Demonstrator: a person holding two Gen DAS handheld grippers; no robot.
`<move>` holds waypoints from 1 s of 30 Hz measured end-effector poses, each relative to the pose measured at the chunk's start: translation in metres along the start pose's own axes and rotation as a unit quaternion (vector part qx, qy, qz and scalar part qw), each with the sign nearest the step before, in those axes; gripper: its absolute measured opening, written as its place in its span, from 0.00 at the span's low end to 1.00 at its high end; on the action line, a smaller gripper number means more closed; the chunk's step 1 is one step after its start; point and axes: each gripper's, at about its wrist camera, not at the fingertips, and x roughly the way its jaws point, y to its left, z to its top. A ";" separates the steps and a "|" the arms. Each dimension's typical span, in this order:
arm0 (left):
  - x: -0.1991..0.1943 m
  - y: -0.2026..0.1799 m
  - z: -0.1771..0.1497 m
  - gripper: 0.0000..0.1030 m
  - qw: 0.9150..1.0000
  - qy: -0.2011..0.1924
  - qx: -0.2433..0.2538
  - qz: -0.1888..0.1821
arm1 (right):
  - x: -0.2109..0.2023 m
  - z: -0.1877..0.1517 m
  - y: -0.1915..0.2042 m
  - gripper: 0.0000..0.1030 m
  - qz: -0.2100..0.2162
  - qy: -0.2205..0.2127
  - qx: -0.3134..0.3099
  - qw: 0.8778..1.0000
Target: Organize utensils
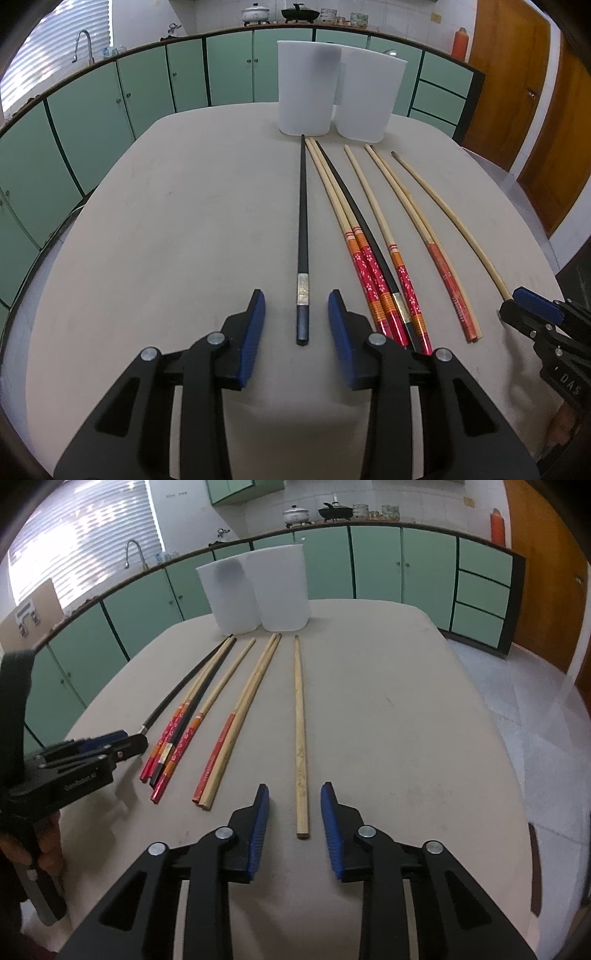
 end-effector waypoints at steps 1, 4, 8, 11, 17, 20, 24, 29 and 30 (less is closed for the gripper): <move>0.000 0.000 0.000 0.34 1.000 0.000 0.001 0.001 | 0.000 0.000 -0.001 0.25 0.002 0.000 0.003 1.000; 0.000 0.000 0.000 0.34 1.000 0.000 0.001 0.001 | 0.001 0.001 0.001 0.25 -0.002 -0.002 0.000 1.000; 0.000 -0.001 0.000 0.34 1.000 0.001 0.003 0.003 | 0.001 0.000 0.000 0.24 0.000 -0.001 -0.001 1.000; 0.000 -0.002 0.000 0.34 1.000 0.001 0.006 0.008 | -0.001 -0.001 -0.002 0.19 0.000 0.000 -0.001 1.000; 0.000 -0.002 0.000 0.23 1.000 0.000 0.005 0.013 | 0.000 -0.002 0.001 0.07 -0.012 -0.001 -0.008 1.000; -0.001 -0.002 0.000 0.10 1.000 0.001 0.006 0.017 | 0.000 0.000 0.004 0.07 -0.016 0.000 -0.015 1.000; -0.004 -0.002 0.002 0.06 1.000 0.004 0.007 0.015 | -0.005 0.006 0.002 0.07 -0.011 -0.003 -0.011 1.000; -0.019 -0.003 0.010 0.06 1.000 -0.008 0.011 0.014 | -0.020 0.016 0.001 0.07 -0.009 -0.022 -0.013 1.000; -0.024 -0.004 0.012 0.06 1.000 -0.013 0.015 0.015 | -0.023 0.018 0.001 0.07 -0.009 -0.026 -0.014 1.000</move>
